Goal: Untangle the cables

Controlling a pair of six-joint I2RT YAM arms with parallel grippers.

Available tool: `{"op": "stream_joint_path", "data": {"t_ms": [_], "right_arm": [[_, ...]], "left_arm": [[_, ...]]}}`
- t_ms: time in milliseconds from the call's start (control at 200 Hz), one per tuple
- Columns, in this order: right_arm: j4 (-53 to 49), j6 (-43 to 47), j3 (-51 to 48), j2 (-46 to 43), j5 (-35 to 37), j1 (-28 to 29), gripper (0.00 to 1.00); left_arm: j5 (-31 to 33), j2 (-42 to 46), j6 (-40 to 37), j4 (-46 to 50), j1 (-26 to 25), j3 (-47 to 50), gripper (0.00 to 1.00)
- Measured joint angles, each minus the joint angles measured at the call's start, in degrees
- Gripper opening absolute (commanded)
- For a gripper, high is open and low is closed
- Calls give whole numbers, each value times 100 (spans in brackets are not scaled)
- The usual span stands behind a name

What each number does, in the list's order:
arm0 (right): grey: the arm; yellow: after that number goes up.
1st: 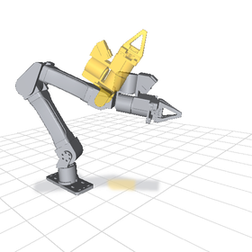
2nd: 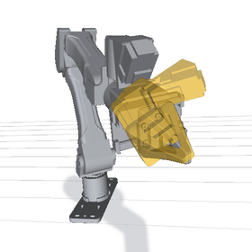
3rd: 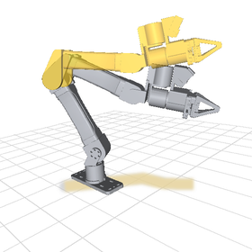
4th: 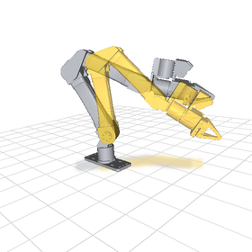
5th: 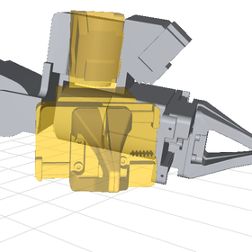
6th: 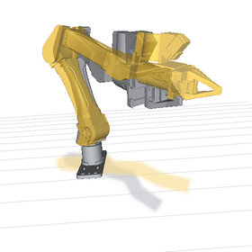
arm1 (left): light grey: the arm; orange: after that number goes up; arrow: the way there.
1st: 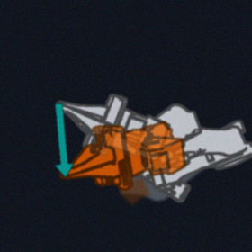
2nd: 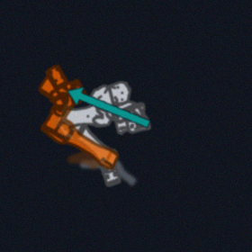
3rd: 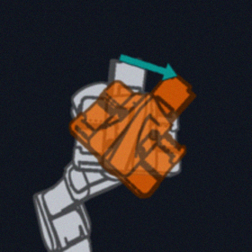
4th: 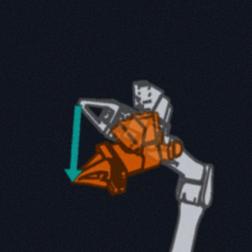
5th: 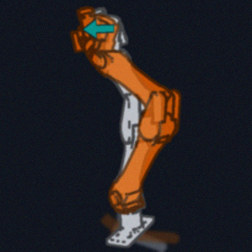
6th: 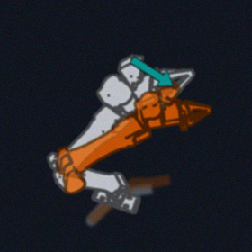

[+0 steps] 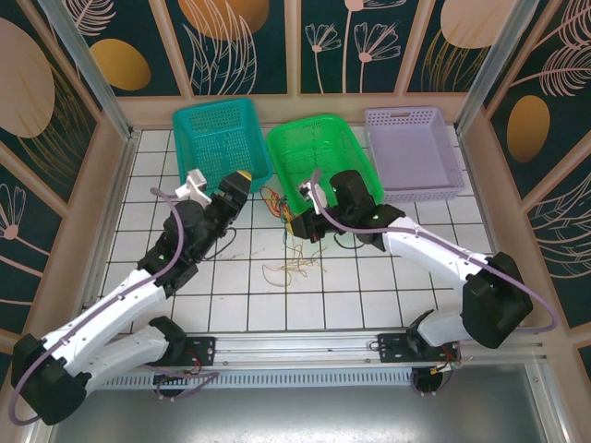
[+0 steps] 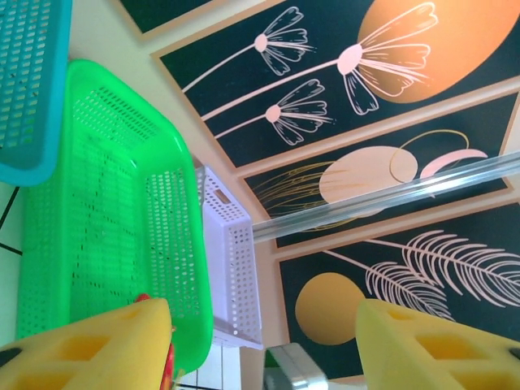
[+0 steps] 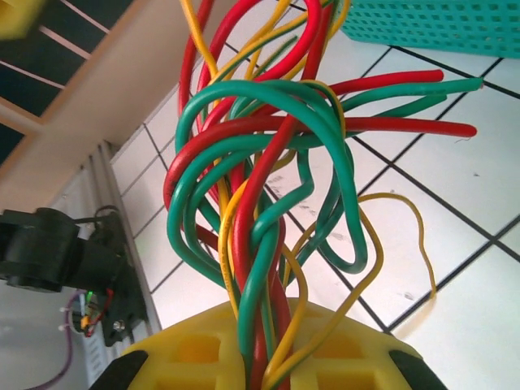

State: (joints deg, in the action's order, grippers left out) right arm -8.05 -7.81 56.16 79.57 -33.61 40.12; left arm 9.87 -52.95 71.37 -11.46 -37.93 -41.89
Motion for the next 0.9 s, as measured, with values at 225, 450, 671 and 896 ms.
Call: {"op": "stream_joint_path", "data": {"t_ms": [225, 450, 671, 896], "right_arm": [[-260, -7, 487, 249, 74, -7, 0], [-323, -317, 815, 684, -474, -31, 0], [-339, -741, 835, 741, -1163, -227, 0], [-481, -903, 870, 782, -1541, -389, 0]], "left_arm": [[-1049, -503, -264, 662, -13, -350, 44], [-1611, -916, -481, 710, -90, -116, 45], [-1692, -1049, -874, 662, -107, -105, 13], [-1480, -1078, -1445, 981, -179, -293, 0]]}}
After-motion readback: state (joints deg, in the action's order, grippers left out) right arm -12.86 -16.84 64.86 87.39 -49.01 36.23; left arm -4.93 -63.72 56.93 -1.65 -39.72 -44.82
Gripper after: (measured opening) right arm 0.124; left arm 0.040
